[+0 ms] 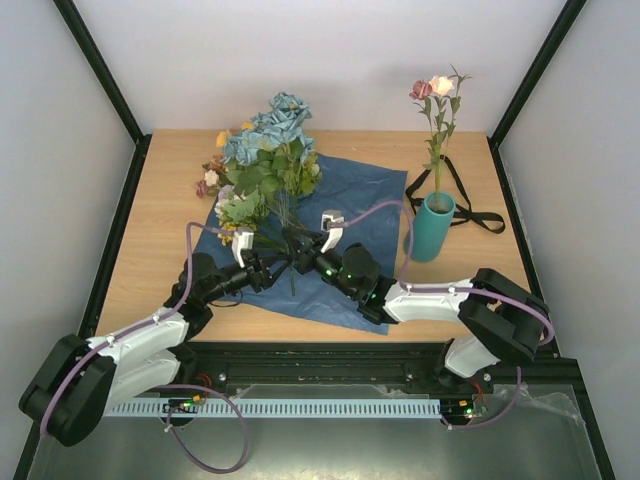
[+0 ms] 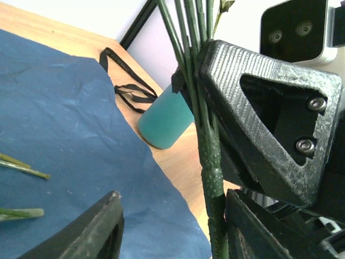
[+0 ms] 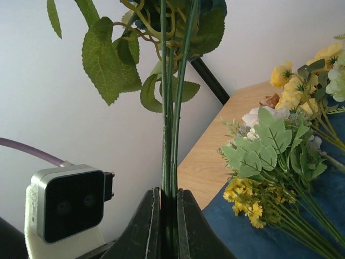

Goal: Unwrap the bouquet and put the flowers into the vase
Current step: Insert the fake flower into the vase.

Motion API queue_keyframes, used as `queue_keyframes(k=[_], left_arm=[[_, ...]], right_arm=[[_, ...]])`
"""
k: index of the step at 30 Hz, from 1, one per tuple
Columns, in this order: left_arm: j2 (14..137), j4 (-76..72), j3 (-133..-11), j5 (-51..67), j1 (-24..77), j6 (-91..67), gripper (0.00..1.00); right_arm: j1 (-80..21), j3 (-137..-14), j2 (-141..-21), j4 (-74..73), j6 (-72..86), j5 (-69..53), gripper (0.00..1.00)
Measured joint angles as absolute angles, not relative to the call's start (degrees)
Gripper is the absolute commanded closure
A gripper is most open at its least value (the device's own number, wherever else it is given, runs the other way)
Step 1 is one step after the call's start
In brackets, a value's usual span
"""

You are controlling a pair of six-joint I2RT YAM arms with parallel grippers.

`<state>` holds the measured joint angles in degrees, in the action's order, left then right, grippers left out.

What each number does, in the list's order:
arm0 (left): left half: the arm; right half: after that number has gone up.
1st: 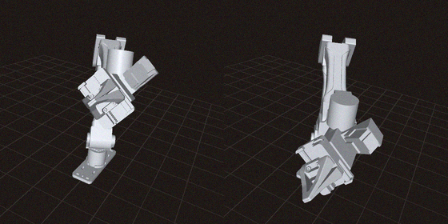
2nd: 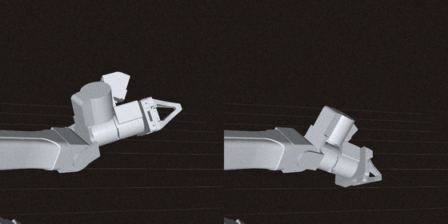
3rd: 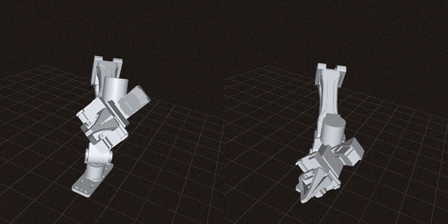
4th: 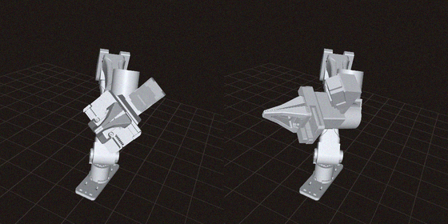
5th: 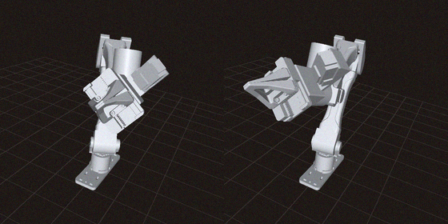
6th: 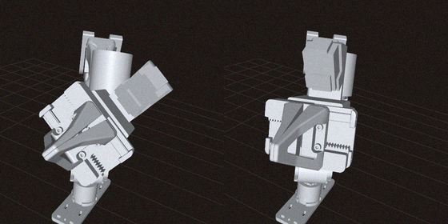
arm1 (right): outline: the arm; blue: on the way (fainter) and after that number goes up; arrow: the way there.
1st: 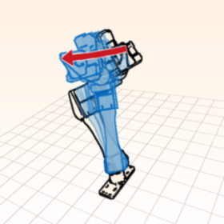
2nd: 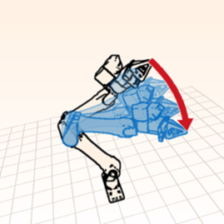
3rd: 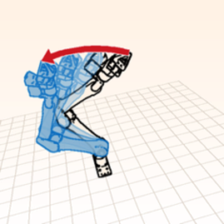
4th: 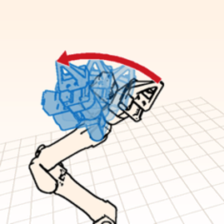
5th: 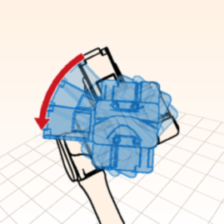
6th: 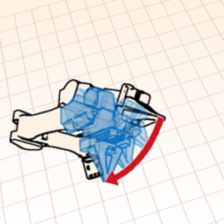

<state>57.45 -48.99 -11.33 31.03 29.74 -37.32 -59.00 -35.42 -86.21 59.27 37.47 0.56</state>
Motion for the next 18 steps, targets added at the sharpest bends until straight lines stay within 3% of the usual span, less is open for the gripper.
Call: queue_keyframes(k=[4,11,15,18], left_arm=[[58.0,-49.9,-11.5,31.2,30.6,-36.4,0.73],[58.8,-54.1,-11.5,31.9,35.2,-34.0,0.96],[60.1,-54.9,-11.5,29.8,38.3,-31.8,0.98],[60.2,-55.1,-11.5,27.5,40.7,-28.6,0.98]], right_arm=[[-59.1,-34.6,-84.5,57.8,38.6,-0.3,0.99],[-59.0,-33.3,-78.5,51.2,38.7,-3.1,0.96],[-58.9,-32.9,-74.7,46.1,37.5,-4.3,0.90],[-59.0,-32.9,-71.2,41.1,36.6,-5.1,0.79]])
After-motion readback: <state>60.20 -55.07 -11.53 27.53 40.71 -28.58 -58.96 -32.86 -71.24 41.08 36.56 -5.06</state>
